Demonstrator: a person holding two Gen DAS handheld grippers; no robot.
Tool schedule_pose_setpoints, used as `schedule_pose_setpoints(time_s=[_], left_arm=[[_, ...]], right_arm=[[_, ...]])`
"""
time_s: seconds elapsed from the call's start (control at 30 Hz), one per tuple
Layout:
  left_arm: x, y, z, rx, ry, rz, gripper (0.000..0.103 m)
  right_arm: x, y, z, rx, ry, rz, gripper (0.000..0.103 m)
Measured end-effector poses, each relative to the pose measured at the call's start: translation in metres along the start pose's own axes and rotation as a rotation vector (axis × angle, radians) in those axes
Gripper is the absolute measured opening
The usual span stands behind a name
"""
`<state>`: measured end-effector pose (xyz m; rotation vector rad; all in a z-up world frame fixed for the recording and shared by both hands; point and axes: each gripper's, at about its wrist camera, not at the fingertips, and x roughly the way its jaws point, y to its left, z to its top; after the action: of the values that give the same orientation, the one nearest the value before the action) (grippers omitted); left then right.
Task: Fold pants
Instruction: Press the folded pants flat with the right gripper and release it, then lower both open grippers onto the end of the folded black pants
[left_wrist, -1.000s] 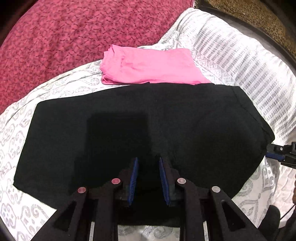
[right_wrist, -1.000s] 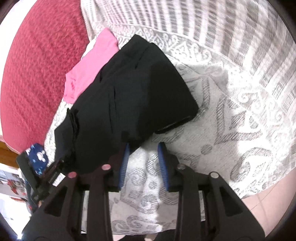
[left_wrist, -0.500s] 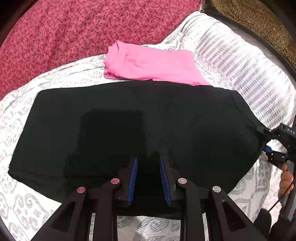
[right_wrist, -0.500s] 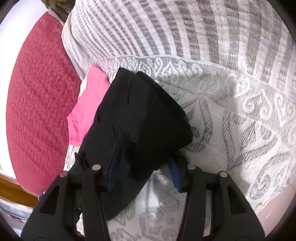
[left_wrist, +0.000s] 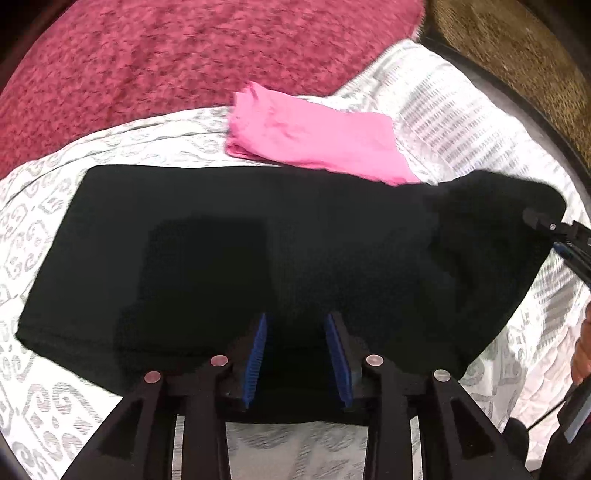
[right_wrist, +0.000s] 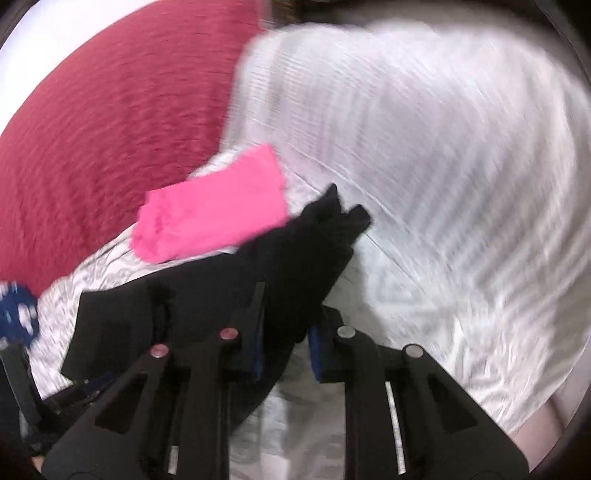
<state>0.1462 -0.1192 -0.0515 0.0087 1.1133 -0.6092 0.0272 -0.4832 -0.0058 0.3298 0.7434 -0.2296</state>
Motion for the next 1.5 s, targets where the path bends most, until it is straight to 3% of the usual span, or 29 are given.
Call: schedule_pose_setpoints(time_s=[0.13,0.23,0.4,0.47,0.53,0.67,0.8,0.97,1.07,1.13,1.27,1.37,1.5], left_arm=[[-0.019,0.030,-0.004,-0.079,-0.024,-0.021,0.036],[-0.033,0.058,-0.011,-0.154,-0.039,-0.027,0.040],[-0.045,0.092,-0.019,-0.235,-0.043,-0.011,0.040],[-0.046,0.096,-0.020,-0.239,-0.040,-0.028,0.040],[-0.045,0.095,-0.018,-0.235,-0.037,-0.045,0.041],[-0.040,0.086,-0.012,-0.254,-0.021,-0.120,0.044],[-0.036,0.076,-0.002,-0.279,-0.013,-0.191,0.056],[-0.023,0.068,0.014,-0.320,0.043,-0.222,0.056],[-0.028,0.075,0.015,-0.358,0.029,-0.264,0.058],[-0.031,0.082,0.014,-0.395,0.020,-0.288,0.064],[-0.026,0.085,0.017,-0.479,0.042,-0.338,0.068],[-0.009,0.074,0.027,-0.462,0.075,-0.353,0.080],[0.020,0.063,0.042,-0.514,0.143,-0.383,0.077]], right_arm=[[-0.011,0.070,-0.003,-0.212,-0.068,0.029,0.021],[-0.008,0.129,-0.025,-0.416,-0.066,0.112,0.021],[0.024,0.190,-0.081,-0.617,0.108,0.294,0.021],[0.039,0.200,-0.100,-0.666,0.195,0.311,0.021],[0.040,0.205,-0.116,-0.718,0.192,0.279,0.022],[0.036,0.201,-0.110,-0.691,0.181,0.298,0.022],[0.036,0.191,-0.098,-0.623,0.194,0.348,0.022],[0.036,0.191,-0.097,-0.587,0.191,0.371,0.022],[0.038,0.182,-0.092,-0.529,0.204,0.404,0.022],[0.039,0.178,-0.089,-0.502,0.214,0.428,0.022],[0.037,0.183,-0.092,-0.528,0.197,0.413,0.022],[0.033,0.187,-0.099,-0.562,0.169,0.383,0.022],[0.032,0.188,-0.103,-0.591,0.168,0.382,0.022]])
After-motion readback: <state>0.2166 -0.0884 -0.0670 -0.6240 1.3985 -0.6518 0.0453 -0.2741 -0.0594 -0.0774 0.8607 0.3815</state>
